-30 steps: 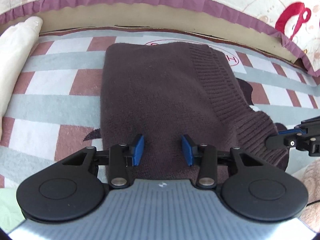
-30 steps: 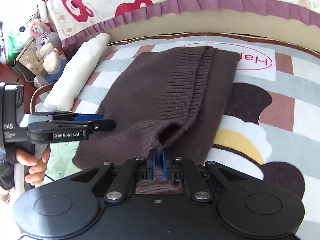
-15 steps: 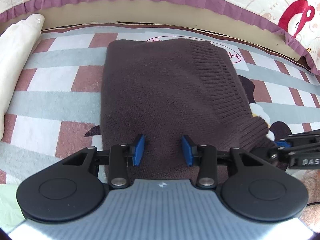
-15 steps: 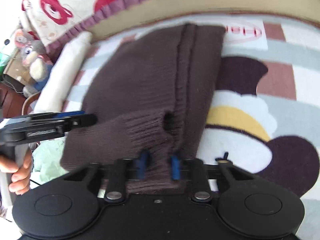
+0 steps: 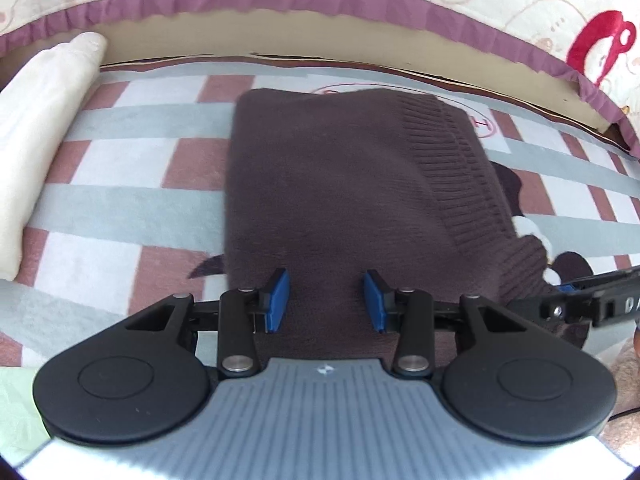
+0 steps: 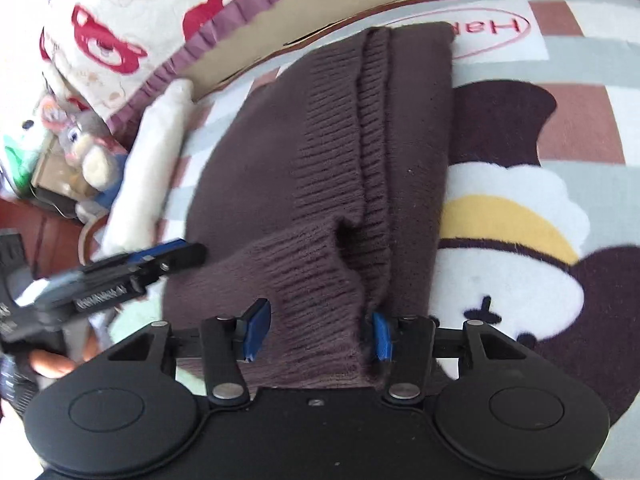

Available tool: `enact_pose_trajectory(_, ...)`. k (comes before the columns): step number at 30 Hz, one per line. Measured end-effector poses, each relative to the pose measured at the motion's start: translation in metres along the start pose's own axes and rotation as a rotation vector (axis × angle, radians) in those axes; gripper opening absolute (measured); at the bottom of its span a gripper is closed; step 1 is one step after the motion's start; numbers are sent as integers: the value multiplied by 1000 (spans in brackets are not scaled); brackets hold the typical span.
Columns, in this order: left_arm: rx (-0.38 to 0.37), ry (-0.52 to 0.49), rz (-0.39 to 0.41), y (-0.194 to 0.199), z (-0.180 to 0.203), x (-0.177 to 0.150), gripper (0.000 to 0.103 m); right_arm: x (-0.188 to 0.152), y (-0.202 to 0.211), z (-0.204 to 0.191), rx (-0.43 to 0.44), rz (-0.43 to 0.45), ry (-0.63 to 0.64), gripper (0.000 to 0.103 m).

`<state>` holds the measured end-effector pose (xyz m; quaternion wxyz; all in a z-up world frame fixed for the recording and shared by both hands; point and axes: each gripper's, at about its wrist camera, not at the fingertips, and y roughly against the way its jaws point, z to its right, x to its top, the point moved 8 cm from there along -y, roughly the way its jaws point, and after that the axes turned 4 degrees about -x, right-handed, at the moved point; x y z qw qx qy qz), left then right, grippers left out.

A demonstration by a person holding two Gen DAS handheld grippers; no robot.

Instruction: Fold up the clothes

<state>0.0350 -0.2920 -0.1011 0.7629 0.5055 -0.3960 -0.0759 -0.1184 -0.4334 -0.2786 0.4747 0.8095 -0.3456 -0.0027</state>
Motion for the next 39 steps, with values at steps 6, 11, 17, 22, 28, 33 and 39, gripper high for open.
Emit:
enact_pose_trajectory(6, -61, -26, 86, 19, 2, 13, 41, -18, 53, -56, 259, 2, 89, 10)
enact_pose_trajectory(11, -145, -104, 39, 5, 24, -1, 41, -32, 28, -21, 74, -100, 73, 10)
enact_pose_trajectory(17, -144, -138, -28, -11, 38, -17, 47, -47, -9, -46, 63, -250, 199, 13)
enact_pose_trajectory(22, -144, -166, -84, -25, 50, -31, 53, -33, 6, -45, 219, -238, 162, 21)
enact_pose_trajectory(28, -181, -117, -82, -27, 52, -37, 54, 41, 65, 13, 353, 67, -117, 54)
enact_pose_trajectory(33, -215, -26, -94, -29, 48, -27, 53, 116, 19, 44, 81, 291, -211, 58)
enact_pose_trajectory(39, -268, 33, -94, -27, 40, -32, 54, 149, -28, 39, -111, 271, -27, 64)
